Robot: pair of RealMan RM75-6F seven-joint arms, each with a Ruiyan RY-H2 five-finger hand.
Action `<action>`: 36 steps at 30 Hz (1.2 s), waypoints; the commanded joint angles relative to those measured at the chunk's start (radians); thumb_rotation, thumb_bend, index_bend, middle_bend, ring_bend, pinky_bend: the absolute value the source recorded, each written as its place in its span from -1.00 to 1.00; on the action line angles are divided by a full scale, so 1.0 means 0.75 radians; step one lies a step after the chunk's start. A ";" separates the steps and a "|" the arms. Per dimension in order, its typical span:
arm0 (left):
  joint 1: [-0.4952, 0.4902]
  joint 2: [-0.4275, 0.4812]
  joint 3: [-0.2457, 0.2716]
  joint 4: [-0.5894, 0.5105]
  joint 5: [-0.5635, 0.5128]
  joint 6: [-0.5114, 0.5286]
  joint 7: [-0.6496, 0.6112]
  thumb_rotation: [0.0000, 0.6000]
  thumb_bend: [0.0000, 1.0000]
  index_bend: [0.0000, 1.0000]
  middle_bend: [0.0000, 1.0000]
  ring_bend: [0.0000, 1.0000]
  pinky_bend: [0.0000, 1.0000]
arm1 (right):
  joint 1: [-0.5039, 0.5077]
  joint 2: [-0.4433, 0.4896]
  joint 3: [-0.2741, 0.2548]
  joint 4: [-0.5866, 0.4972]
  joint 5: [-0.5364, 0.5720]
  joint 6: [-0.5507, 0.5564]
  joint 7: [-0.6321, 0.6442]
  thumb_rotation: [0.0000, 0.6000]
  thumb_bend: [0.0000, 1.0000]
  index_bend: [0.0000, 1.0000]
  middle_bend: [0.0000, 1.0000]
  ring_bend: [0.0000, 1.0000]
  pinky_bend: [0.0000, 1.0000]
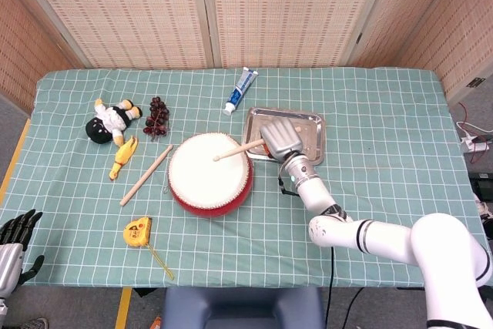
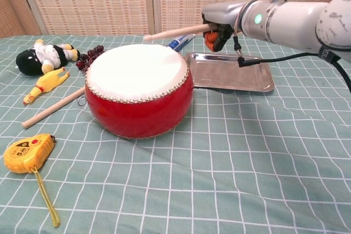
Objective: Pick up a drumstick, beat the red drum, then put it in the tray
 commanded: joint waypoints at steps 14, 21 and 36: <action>0.003 -0.011 -0.001 0.020 -0.001 -0.001 -0.015 1.00 -0.37 -0.93 -0.98 -1.00 -0.97 | -0.134 -0.102 0.195 0.025 -0.180 0.132 0.415 1.00 0.44 1.00 1.00 1.00 1.00; 0.003 -0.010 -0.002 0.019 -0.001 -0.001 -0.013 1.00 -0.37 -0.93 -0.98 -1.00 -0.96 | -0.146 -0.118 0.113 0.107 -0.222 0.052 0.335 1.00 0.44 1.00 1.00 1.00 1.00; 0.002 -0.010 -0.004 0.018 -0.009 -0.010 -0.006 1.00 -0.37 -0.93 -0.98 -1.00 -0.97 | -0.166 -0.254 0.148 0.262 -0.392 0.193 0.330 1.00 0.44 1.00 1.00 1.00 1.00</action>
